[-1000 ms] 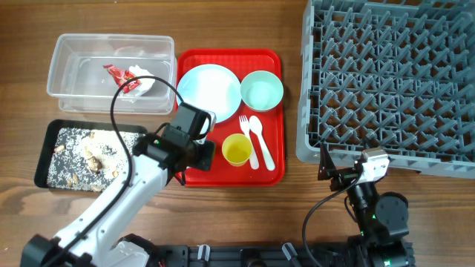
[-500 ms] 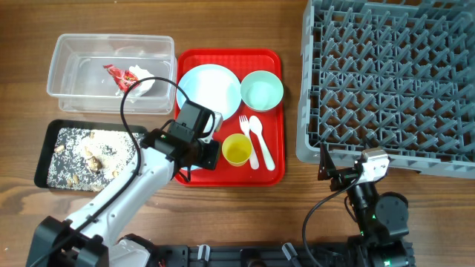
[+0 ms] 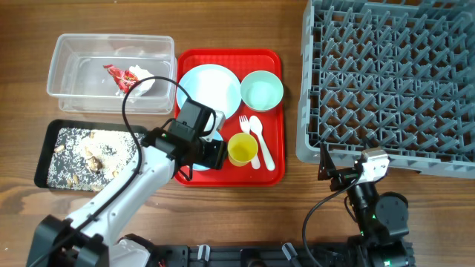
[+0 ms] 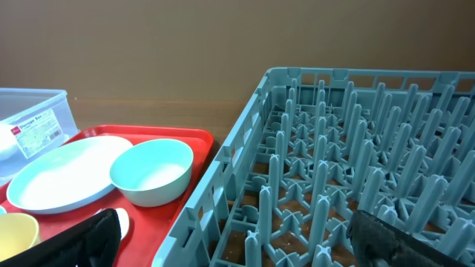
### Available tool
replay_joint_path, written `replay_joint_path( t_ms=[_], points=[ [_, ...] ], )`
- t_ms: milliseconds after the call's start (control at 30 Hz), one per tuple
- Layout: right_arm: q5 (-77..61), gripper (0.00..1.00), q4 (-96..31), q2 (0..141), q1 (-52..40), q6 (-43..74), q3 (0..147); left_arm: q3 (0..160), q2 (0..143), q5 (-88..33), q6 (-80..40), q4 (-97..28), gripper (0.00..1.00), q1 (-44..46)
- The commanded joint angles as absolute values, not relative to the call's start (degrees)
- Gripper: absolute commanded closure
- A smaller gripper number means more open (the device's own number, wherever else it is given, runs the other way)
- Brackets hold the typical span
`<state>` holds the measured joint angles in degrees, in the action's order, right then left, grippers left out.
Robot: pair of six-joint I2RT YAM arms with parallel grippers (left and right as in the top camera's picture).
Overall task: Sort waste into correct bins and load items into the dishwasher rack
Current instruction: 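Move the left gripper to the yellow cup and grasp it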
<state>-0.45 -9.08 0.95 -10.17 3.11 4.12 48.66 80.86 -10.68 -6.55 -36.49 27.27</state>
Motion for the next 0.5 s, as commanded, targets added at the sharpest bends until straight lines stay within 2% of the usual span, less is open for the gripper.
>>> replay_joint_path(
  t_ms=[0, 200, 300, 467],
  points=[
    [-1.4, 0.00, -8.8, 0.6, -9.9, 2.6, 4.0, 51.8, 75.9, -10.8, -6.5, -36.6, 0.35, 27.4],
    [-1.4, 0.00, -8.8, 0.6, -9.9, 2.6, 4.0, 51.8, 71.4, -6.2, -6.5, -37.5, 0.36, 27.4],
    [-1.4, 0.00, -8.8, 0.6, -9.9, 2.6, 4.0, 51.8, 70.9, -8.8, -6.5, -37.4, 0.44, 27.5],
    [-1.4, 0.00, -8.8, 0.6, -9.9, 2.6, 4.0, 51.8, 72.6, -12.2, -6.5, -37.0, 0.45, 27.5]
  ],
)
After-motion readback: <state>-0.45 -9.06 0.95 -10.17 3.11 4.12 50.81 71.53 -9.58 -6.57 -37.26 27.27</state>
